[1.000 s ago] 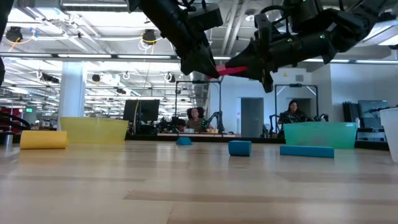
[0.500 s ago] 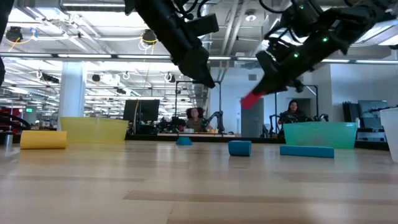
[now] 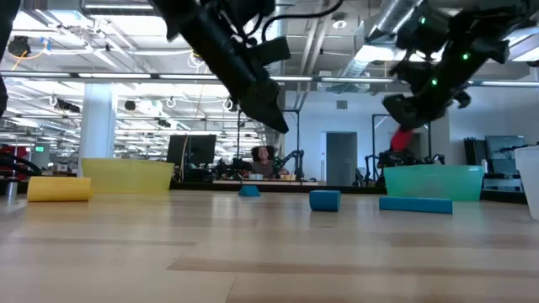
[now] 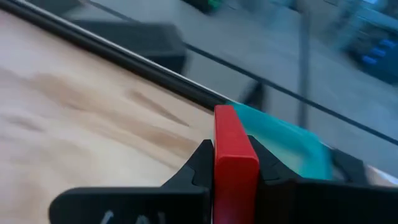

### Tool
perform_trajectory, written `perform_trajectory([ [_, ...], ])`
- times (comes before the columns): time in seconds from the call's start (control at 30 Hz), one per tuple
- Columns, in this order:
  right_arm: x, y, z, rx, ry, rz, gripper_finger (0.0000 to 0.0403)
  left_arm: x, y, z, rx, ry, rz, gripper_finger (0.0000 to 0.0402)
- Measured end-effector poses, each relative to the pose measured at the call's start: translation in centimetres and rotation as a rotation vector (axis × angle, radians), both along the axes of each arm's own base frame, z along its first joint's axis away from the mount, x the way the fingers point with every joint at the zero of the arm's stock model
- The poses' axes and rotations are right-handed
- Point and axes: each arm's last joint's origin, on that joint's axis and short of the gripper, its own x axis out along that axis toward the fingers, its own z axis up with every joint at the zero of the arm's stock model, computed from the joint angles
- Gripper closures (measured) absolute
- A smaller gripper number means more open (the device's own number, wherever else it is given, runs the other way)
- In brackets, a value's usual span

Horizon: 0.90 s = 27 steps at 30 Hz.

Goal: Sort & place blocks by color
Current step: Put the red block into the light blue bin

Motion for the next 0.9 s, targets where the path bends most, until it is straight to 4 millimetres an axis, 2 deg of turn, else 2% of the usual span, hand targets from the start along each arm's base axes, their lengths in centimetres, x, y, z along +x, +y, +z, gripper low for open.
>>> perform_trajectory([
  [0.2,-1.4,-1.4,-1.7,0.079,0.127,-0.146,0.0355,-0.7,2.2,-1.2,-0.059,-0.003,0.069,0.0189],
  [0.37,-1.0,-2.5,-3.2,0.14,0.182,-0.167,0.0345,-0.8,3.1,-1.3,-0.086,-0.028,0.113,0.0189],
  [0.57,-0.4,-3.2,-4.7,0.164,0.248,-0.173,0.0332,-0.6,3.1,-1.1,-0.106,-0.07,0.126,0.0189],
  [0.7,-0.4,-3.3,-5.1,0.182,0.254,-0.185,0.0301,-0.6,2.9,-1.1,-0.138,-0.076,0.104,0.0189],
  [0.9,-0.5,-3.3,-5.0,0.215,0.225,-0.171,0.023,-0.6,2.9,-1.1,-0.142,-0.08,0.106,0.0189],
])
